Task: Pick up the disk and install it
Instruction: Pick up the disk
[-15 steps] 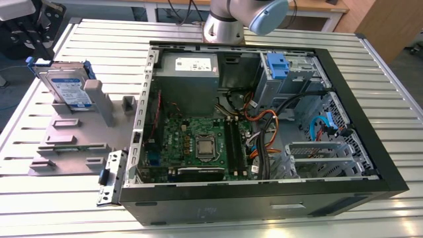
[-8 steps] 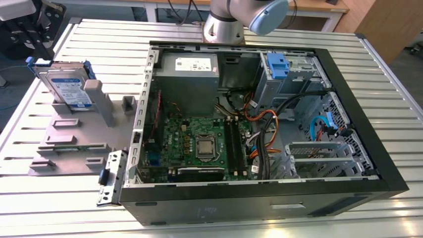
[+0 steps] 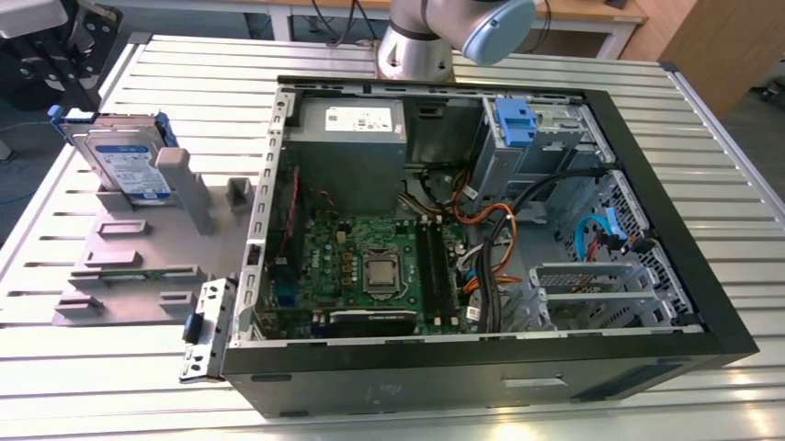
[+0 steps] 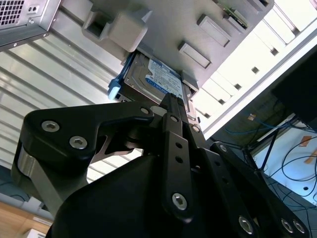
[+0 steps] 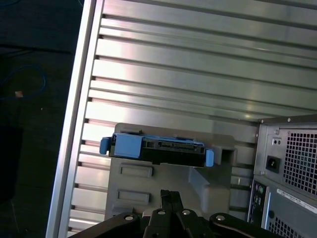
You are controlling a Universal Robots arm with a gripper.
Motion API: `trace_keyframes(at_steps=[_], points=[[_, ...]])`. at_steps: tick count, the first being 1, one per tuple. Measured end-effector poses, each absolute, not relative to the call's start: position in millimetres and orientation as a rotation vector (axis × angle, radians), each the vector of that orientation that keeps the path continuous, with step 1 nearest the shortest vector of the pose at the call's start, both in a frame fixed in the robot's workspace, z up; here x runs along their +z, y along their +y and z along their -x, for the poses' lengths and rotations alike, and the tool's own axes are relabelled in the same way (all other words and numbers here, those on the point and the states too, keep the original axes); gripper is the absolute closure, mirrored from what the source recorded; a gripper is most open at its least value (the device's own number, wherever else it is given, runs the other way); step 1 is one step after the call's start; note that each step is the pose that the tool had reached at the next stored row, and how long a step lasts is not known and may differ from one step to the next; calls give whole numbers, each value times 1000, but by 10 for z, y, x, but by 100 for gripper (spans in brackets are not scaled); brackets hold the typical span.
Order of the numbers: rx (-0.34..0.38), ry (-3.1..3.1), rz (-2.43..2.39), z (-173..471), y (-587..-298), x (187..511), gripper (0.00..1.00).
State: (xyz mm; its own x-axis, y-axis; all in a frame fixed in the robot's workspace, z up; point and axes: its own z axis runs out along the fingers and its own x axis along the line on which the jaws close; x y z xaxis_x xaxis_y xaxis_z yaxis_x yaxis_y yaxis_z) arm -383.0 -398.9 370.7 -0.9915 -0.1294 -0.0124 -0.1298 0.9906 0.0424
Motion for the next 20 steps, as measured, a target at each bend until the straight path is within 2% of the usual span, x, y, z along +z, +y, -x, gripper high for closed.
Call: trace_keyframes(at_steps=[20], points=[[68, 3123, 228, 3830, -3989, 3707, 89]])
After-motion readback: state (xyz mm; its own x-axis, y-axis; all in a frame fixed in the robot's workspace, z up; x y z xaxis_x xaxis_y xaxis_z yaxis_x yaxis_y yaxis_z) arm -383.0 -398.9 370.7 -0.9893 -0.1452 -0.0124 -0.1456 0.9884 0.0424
